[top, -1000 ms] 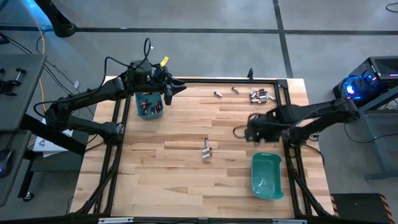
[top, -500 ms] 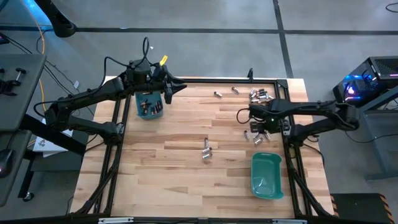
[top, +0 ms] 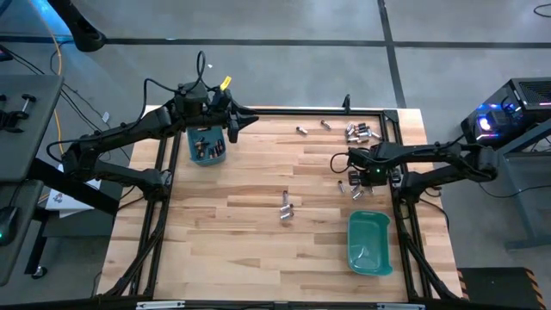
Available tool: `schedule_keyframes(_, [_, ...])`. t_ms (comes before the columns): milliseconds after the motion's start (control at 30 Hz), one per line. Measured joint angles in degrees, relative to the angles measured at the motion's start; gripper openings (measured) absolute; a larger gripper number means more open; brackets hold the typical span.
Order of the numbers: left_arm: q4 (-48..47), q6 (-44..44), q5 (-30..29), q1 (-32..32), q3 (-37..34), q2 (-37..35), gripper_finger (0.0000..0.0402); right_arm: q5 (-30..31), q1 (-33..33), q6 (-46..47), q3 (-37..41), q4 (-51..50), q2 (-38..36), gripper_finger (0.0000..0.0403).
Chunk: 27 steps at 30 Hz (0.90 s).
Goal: Sort batteries
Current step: Put the silver battery into the green bin
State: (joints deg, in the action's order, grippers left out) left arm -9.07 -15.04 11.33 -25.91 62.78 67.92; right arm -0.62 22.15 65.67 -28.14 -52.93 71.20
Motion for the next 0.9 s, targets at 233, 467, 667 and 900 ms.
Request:
schedule_keyframes(233, [0.12, -0.01, 0.00, 0.00, 0.00, 0.00, 0.0129, 0.90, -0.09, -0.81, -0.01, 1.10, -0.06, 0.0020])
schedule_keyframes(467, [0.19, 0.10, 0.02, 0.00, 0.00, 0.00, 0.0129, 8.05, -3.01, -2.72, -14.97, -7.67, -2.44, 0.0020])
schedule_keyframes(667, [0.17, 0.13, 0.04, 0.00, 0.00, 0.00, 0.0129, 8.50, -13.04, -4.28, -31.26, -9.94, -4.55, 0.0020])
schedule_keyframes(900, [0.32, 3.34, 0.03, -0.01, 0.00, 0.00, 0.0129, 6.64, -33.36, 4.88, -35.47, 0.85, -4.81, 0.0020])
